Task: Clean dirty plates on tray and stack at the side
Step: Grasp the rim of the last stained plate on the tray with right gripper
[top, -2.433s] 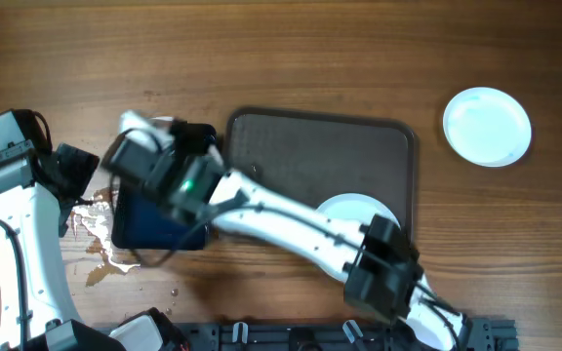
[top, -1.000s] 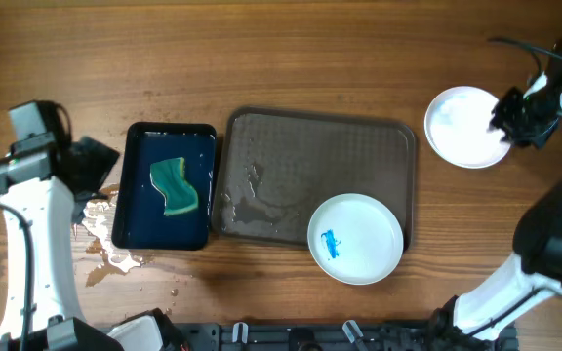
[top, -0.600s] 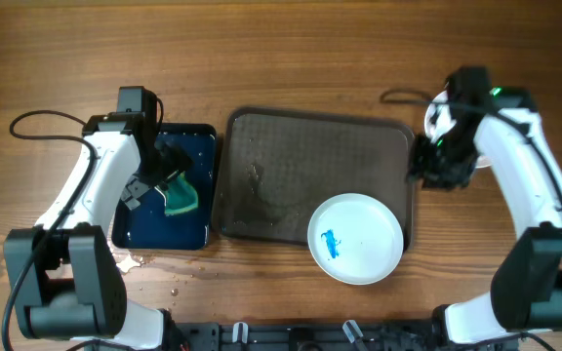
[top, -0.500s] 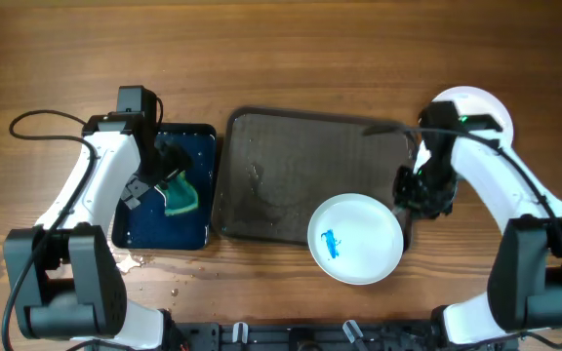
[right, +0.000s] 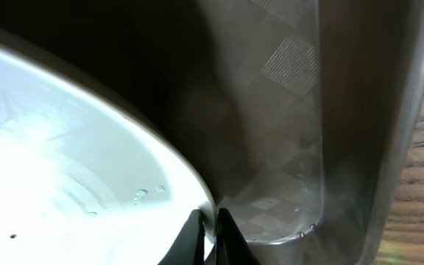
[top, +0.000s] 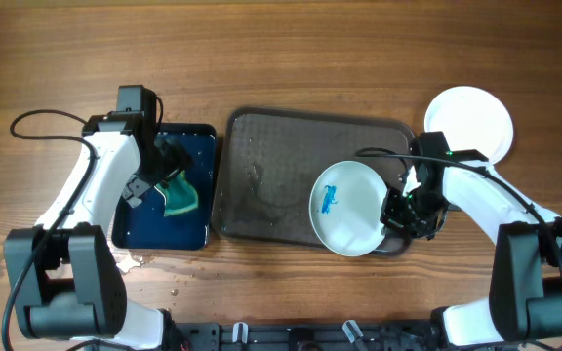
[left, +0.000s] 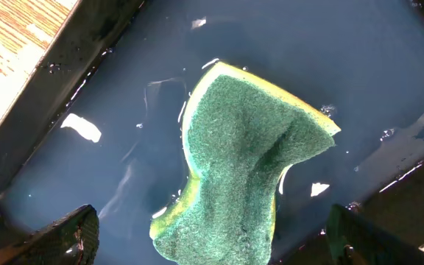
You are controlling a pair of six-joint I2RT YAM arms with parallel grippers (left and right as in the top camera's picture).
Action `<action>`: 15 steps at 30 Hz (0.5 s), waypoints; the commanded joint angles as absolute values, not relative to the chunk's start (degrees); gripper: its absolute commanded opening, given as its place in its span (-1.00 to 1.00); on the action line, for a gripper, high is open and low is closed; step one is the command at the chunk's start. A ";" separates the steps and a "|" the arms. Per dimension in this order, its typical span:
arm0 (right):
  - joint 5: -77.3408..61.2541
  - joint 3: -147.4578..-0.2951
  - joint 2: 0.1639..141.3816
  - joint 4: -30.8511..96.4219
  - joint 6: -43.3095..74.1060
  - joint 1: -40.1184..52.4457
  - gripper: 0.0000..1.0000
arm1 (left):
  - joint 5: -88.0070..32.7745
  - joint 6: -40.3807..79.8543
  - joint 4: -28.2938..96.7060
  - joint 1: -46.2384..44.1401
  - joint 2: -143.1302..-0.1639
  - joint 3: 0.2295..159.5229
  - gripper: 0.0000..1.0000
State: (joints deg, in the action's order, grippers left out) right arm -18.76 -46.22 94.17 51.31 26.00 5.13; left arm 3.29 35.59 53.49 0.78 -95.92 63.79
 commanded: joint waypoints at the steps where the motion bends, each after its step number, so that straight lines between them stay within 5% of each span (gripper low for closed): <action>1: -14.61 -48.23 96.09 50.11 27.38 5.30 -0.92 | 2.13 34.70 53.39 0.47 -96.51 63.86 0.89; 3: -13.96 -52.36 96.09 50.24 26.85 5.30 -0.90 | 2.13 34.72 53.36 0.47 -96.51 63.86 0.92; 6: -14.02 -56.21 96.09 50.09 25.47 5.30 -0.39 | 2.13 34.70 53.36 0.47 -96.51 63.86 0.93; 8: -14.02 -55.86 96.18 47.92 25.23 5.30 -0.32 | 2.15 34.70 53.34 0.47 -96.51 63.86 0.93; 15: -13.98 -49.87 96.20 40.97 29.12 9.52 -0.54 | 2.15 34.68 53.34 0.47 -96.51 63.86 0.93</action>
State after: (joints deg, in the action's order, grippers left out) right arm -14.55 -51.62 95.59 41.93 26.98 7.60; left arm 2.85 35.59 53.52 0.78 -95.94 63.79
